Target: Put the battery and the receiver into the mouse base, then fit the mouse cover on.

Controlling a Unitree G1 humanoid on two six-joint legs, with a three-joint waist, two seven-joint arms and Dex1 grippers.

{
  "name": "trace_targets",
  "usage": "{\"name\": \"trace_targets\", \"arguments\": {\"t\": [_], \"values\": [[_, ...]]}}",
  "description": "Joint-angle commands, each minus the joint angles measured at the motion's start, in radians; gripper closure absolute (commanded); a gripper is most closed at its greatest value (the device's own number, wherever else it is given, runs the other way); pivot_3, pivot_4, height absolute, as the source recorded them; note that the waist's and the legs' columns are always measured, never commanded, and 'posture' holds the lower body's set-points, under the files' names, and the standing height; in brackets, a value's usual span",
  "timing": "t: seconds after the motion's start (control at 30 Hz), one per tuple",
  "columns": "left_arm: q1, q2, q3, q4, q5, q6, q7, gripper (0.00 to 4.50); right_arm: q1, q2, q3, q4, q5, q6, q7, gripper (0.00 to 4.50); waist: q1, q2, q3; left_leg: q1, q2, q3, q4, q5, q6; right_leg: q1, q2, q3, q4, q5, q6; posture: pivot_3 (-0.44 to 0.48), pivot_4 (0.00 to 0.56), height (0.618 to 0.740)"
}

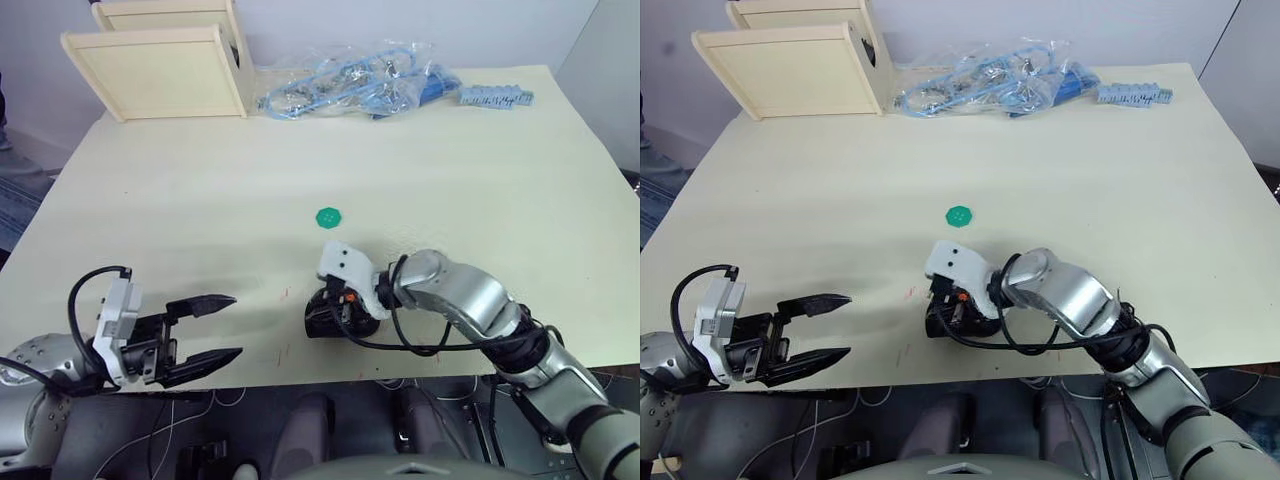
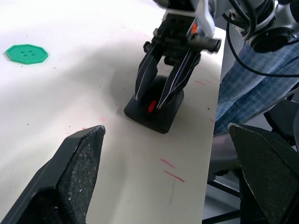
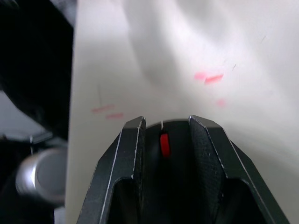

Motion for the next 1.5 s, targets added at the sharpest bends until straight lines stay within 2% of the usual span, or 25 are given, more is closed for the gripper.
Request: {"name": "trace_targets", "arguments": {"t": [0.03,0.07,0.17,0.23,0.43,0.7,1.03,1.27,1.37,1.5], "values": [[-0.021,0.000,0.001,0.002,0.000,-0.010,-0.003,0.00,0.066,-0.040,-0.122,-0.136,0.065,-0.090,0.038,2.97,0.001,0.000,0.000,0.000,0.000,0.000,0.000,0.000,0.000,0.000,0.000,0.000,0.000,0.000,0.000,0.000,0.150,0.740],[-0.028,0.000,-0.002,0.006,0.001,-0.009,-0.005,0.00,0.098,-0.062,-0.145,-0.168,0.075,-0.117,0.049,2.97,0.003,0.000,0.000,0.000,0.000,-0.001,0.000,0.000,0.000,0.000,0.000,-0.001,0.000,0.000,0.000,0.000,0.150,0.740],[-0.049,0.002,-0.012,0.019,0.003,-0.007,-0.009,0.00,0.233,-0.026,-0.253,-0.212,0.170,-0.245,0.086,2.97,0.003,-0.001,0.000,-0.001,0.000,0.000,0.000,0.000,0.000,0.000,0.000,-0.001,0.000,0.000,0.000,0.000,0.150,0.740],[-0.059,0.003,-0.016,0.023,0.002,-0.006,-0.012,0.00,0.307,-0.034,-0.296,-0.215,0.162,-0.334,0.093,2.97,-0.001,0.000,0.000,0.000,0.000,0.000,0.000,0.000,0.000,0.000,0.001,0.000,0.000,0.000,0.000,0.000,0.150,0.740],[-0.074,-0.008,-0.017,0.023,-0.020,0.006,-0.010,0.00,0.417,-0.044,-0.356,-0.160,0.208,-0.382,0.102,2.97,-0.002,-0.001,0.000,0.001,0.001,0.001,0.000,0.000,0.000,0.001,0.001,0.001,0.000,0.000,0.000,0.000,0.150,0.740],[-0.057,-0.027,-0.014,0.005,-0.022,0.009,0.007,0.00,0.525,-0.001,-0.285,-0.040,0.100,-0.603,0.122,2.97,0.001,-0.001,0.000,0.001,0.001,0.002,0.000,0.000,0.000,0.001,0.002,0.001,0.000,0.000,0.000,0.000,0.150,0.740],[-0.043,-0.025,-0.003,0.002,-0.017,0.004,0.015,0.00,0.571,0.033,-0.220,0.147,-0.019,-0.822,0.140,2.97,0.001,-0.001,0.000,0.001,0.001,0.002,0.000,0.000,0.000,0.001,0.002,0.002,0.000,0.000,0.000,0.000,0.150,0.740],[-0.033,-0.024,-0.004,-0.007,-0.016,0.002,0.025,0.00,0.578,0.007,-0.133,0.343,-0.151,-0.861,0.146,2.97,-0.002,-0.002,-0.001,0.004,0.001,0.002,0.000,0.000,0.000,0.003,0.002,0.003,0.001,0.000,0.000,0.000,0.150,0.740],[-0.031,-0.026,-0.008,-0.007,-0.013,-0.002,0.029,0.00,0.580,-0.002,-0.119,0.379,-0.155,-0.862,0.156,2.97,-0.003,-0.004,-0.005,0.015,0.002,0.004,-0.004,0.000,0.000,0.010,0.003,0.005,0.000,-0.001,-0.001,0.000,0.150,0.740],[-0.030,-0.031,-0.015,-0.007,-0.006,-0.008,0.033,0.00,0.571,-0.007,-0.103,0.408,-0.165,-0.869,0.170,2.97,-0.003,-0.005,-0.010,0.016,0.003,0.004,-0.005,0.000,0.000,0.011,0.004,0.005,0.000,-0.001,-0.002,0.000,0.150,0.740]]}}
